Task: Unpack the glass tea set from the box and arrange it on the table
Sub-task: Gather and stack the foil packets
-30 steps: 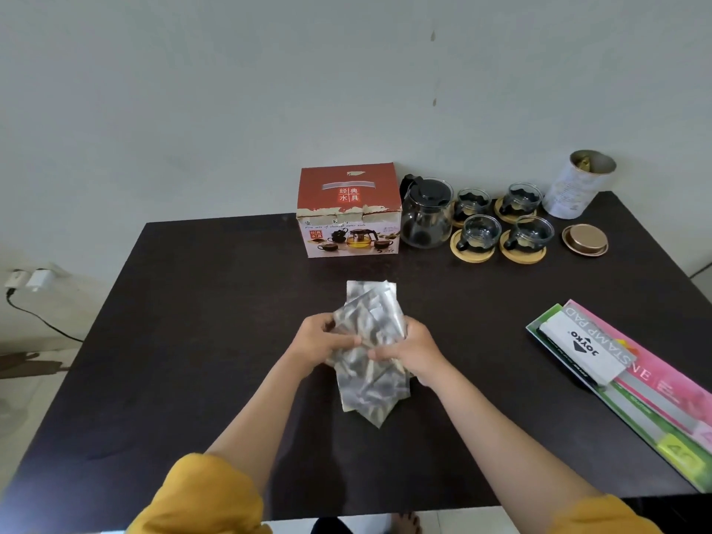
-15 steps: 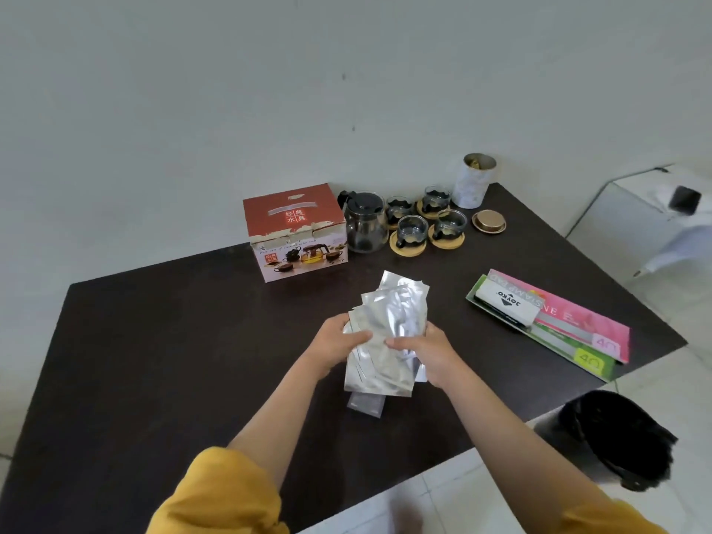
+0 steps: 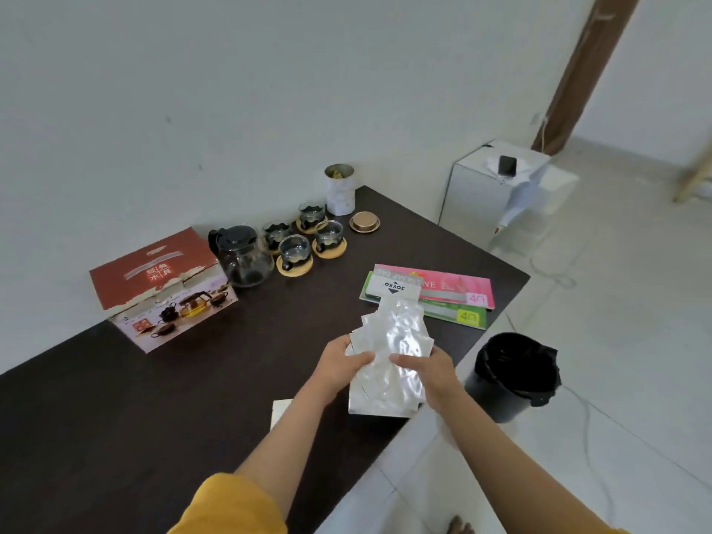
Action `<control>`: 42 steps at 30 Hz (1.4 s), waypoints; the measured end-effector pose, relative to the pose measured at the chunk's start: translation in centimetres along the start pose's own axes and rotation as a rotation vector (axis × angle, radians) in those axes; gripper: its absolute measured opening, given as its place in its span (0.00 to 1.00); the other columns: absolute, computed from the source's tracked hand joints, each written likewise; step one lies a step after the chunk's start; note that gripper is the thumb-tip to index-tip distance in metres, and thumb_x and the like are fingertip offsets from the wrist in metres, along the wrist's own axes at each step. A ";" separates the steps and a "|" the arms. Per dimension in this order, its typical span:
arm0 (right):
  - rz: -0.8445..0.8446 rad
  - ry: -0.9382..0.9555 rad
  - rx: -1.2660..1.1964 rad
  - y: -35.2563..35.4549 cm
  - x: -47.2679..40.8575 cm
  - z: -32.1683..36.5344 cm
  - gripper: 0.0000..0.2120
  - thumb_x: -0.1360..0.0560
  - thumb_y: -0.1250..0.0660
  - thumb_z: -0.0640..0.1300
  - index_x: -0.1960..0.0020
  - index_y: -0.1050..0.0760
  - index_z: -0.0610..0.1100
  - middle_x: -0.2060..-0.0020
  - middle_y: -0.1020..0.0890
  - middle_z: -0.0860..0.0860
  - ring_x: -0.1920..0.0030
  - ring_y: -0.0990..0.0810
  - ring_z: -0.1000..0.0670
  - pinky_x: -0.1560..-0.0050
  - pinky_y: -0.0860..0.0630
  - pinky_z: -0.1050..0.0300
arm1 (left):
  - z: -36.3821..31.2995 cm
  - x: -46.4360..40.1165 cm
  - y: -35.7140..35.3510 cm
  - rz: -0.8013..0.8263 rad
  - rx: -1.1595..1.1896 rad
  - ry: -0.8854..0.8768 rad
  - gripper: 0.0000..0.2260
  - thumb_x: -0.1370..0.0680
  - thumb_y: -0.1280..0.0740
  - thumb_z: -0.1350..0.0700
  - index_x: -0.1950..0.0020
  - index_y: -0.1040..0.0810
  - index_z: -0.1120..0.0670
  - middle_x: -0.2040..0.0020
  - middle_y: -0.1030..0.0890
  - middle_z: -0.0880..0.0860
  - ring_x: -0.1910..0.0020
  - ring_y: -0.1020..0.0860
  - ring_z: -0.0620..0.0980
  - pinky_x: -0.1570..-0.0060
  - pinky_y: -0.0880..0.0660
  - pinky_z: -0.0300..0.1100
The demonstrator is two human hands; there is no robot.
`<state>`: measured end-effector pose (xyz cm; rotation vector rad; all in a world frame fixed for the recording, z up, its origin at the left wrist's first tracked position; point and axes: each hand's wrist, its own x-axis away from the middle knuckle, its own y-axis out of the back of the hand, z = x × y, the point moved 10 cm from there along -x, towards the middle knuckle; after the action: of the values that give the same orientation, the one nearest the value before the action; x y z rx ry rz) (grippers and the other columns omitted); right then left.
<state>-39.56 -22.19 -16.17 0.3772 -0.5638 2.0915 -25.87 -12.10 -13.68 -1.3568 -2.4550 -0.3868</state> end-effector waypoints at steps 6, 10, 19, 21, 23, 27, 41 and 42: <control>-0.174 0.020 -0.105 12.0 -1.3 2.3 0.19 0.35 0.25 0.31 0.45 0.21 0.38 0.53 0.15 0.41 0.55 0.15 0.39 0.61 0.19 0.49 | -2.0 -4.7 -12.1 0.145 -0.136 0.007 0.09 0.27 0.31 0.62 0.48 0.20 0.55 0.52 0.16 0.52 0.54 0.17 0.49 0.59 0.21 0.40; -0.311 0.063 -0.044 22.1 -2.9 3.9 0.15 0.31 0.26 0.34 0.45 0.21 0.41 0.52 0.15 0.44 0.53 0.15 0.43 0.58 0.20 0.51 | -3.0 -7.9 -22.0 0.216 -0.225 0.021 0.09 0.30 0.31 0.62 0.51 0.20 0.56 0.53 0.17 0.54 0.55 0.18 0.50 0.53 0.21 0.46; -0.402 -0.117 0.153 39.0 -5.6 2.7 0.14 0.28 0.28 0.39 0.44 0.23 0.42 0.53 0.17 0.48 0.52 0.18 0.48 0.53 0.23 0.55 | 2.9 -14.0 -38.4 0.300 -0.411 0.279 0.14 0.38 0.35 0.57 0.55 0.21 0.61 0.62 0.22 0.52 0.66 0.24 0.47 0.65 0.28 0.38; -0.418 -0.186 0.160 41.1 -6.5 1.7 0.13 0.28 0.28 0.38 0.45 0.23 0.43 0.53 0.17 0.47 0.53 0.19 0.47 0.58 0.24 0.57 | 5.0 -15.1 -40.2 0.285 -0.419 0.364 0.15 0.39 0.35 0.56 0.55 0.23 0.60 0.64 0.24 0.52 0.67 0.26 0.49 0.67 0.30 0.37; -0.446 -0.263 0.165 43.3 -7.8 0.4 0.10 0.29 0.29 0.38 0.48 0.24 0.44 0.55 0.18 0.48 0.54 0.18 0.47 0.60 0.24 0.57 | 6.8 -16.4 -41.9 0.285 -0.399 0.455 0.11 0.36 0.32 0.58 0.55 0.23 0.60 0.65 0.23 0.53 0.68 0.25 0.50 0.69 0.30 0.37; -0.551 -0.380 0.224 47.6 -11.0 -1.8 0.09 0.30 0.27 0.40 0.55 0.27 0.43 0.58 0.20 0.48 0.57 0.21 0.47 0.61 0.27 0.58 | 10.0 -19.8 -45.0 0.273 -0.365 0.577 0.13 0.29 0.31 0.63 0.67 0.33 0.54 0.67 0.28 0.51 0.70 0.28 0.47 0.72 0.32 0.36; -0.533 -0.733 0.126 54.9 -24.4 -7.6 0.29 0.32 0.30 0.57 0.40 0.29 0.38 0.53 0.21 0.46 0.52 0.20 0.44 0.52 0.21 0.51 | 15.2 -29.7 -49.1 -0.057 -0.190 0.876 0.28 0.25 0.32 0.52 0.30 0.37 0.62 0.44 0.27 0.55 0.51 0.26 0.53 0.52 0.27 0.46; -0.522 -0.730 0.120 54.8 -25.2 -6.4 0.28 0.28 0.31 0.54 0.37 0.31 0.37 0.51 0.23 0.45 0.51 0.21 0.44 0.55 0.24 0.52 | 15.2 -30.2 -49.5 -0.061 -0.197 0.866 0.28 0.24 0.33 0.51 0.29 0.39 0.62 0.44 0.29 0.54 0.50 0.28 0.53 0.52 0.30 0.45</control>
<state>-72.22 -62.93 -47.00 1.2405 -0.6622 1.4472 -54.89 -55.12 -43.68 -0.8915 -1.7551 -1.0053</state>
